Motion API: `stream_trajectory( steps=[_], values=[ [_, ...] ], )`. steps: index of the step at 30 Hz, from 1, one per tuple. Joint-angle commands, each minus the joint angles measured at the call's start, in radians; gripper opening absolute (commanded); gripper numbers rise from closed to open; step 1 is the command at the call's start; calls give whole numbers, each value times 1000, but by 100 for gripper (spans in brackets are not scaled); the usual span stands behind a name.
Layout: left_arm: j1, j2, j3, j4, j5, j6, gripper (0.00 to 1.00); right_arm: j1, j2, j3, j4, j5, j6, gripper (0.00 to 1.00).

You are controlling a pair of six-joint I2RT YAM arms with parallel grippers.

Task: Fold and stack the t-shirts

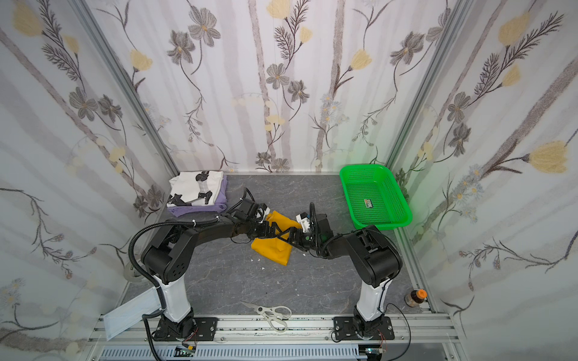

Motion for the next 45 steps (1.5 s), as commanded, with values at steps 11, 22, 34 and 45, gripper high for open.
stream_trajectory(
  steps=[11,22,34,45],
  values=[
    [-68,47,-95,-56,77,-95,91,-3,158,-187,850,47,526,100],
    [-76,22,-125,-149,30,-11,91,-38,253,-230,1111,62,655,99],
    [-120,64,-74,-134,-21,-70,84,-24,247,-219,1143,30,677,99],
    [-150,93,-70,-179,-121,-81,56,-18,244,-203,1140,30,673,99]
  ],
)
